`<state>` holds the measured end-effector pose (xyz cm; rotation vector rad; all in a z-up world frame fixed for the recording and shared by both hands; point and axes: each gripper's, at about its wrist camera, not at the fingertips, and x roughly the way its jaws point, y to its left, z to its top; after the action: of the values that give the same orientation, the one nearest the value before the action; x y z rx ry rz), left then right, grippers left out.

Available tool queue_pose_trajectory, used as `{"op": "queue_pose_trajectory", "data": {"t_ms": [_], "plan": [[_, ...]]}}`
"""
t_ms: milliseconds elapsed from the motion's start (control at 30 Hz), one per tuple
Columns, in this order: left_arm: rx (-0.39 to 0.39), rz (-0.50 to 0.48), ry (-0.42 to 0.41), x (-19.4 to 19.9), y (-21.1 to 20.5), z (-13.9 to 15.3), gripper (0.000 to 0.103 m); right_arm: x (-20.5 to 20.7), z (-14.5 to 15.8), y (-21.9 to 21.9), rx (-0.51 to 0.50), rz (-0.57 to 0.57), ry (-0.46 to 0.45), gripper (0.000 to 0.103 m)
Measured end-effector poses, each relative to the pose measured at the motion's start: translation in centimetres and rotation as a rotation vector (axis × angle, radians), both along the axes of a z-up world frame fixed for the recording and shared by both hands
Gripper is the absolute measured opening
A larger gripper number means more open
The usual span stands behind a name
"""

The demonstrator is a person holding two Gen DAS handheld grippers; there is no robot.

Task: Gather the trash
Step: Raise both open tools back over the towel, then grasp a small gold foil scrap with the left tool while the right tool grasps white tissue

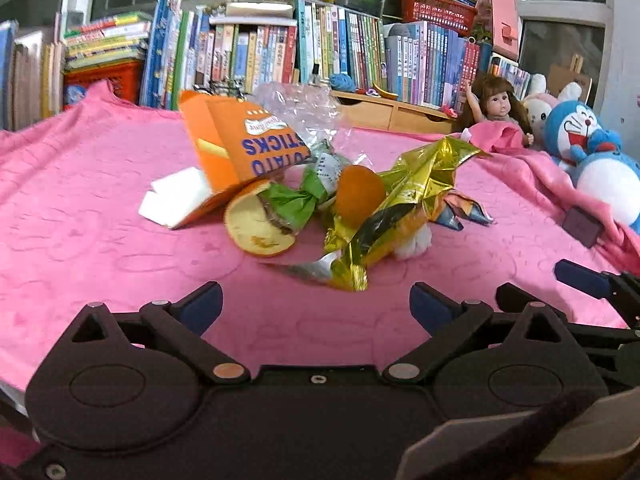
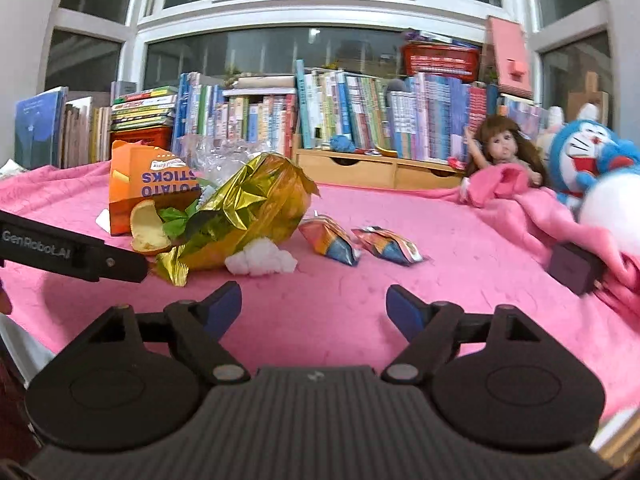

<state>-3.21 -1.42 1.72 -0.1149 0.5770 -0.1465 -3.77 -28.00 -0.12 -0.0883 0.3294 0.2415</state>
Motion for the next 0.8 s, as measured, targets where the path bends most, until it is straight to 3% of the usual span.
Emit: {"op": "queue_pose_trajectory", "data": {"t_ms": [133, 300, 467, 533, 600, 700, 733, 800], "plan": [[-0.054, -0.022, 0.069, 2.5, 0.2, -1.1, 0.096, 2.4, -0.2, 0.4, -0.032, 0.031, 0.06, 0.075], [-0.081, -0.005, 0.046, 4.0, -0.5, -1.8, 0.087, 4.5, -0.6, 1.2, -0.033, 0.107, 0.09, 0.075], [-0.133, 0.013, 0.023, 5.5, -0.4, -2.4, 0.086, 6.4, -0.7, 3.3, -0.113, 0.187, 0.079, 0.075], [-0.145, 0.011, 0.025, 5.7, -0.3, -2.4, 0.075, 7.2, -0.5, 4.0, -0.132, 0.207, 0.089, 0.075], [-0.157, -0.001, 0.04, 5.9, -0.1, -2.4, 0.054, 8.0, -0.6, 4.6, -0.141, 0.219, 0.1, 0.075], [-0.134, 0.009, 0.052, 5.8, 0.3, -2.4, 0.034, 8.8, -0.8, 5.1, -0.134, 0.231, 0.124, 0.075], [-0.128, 0.011, 0.059, 5.8, 0.4, -2.4, 0.03, 8.9, -0.9, 5.2, -0.13, 0.232, 0.13, 0.073], [-0.122, 0.014, 0.066, 5.6, 0.8, -2.3, 0.021, 8.6, -1.0, 5.3, -0.129, 0.235, 0.138, 0.057]]}}
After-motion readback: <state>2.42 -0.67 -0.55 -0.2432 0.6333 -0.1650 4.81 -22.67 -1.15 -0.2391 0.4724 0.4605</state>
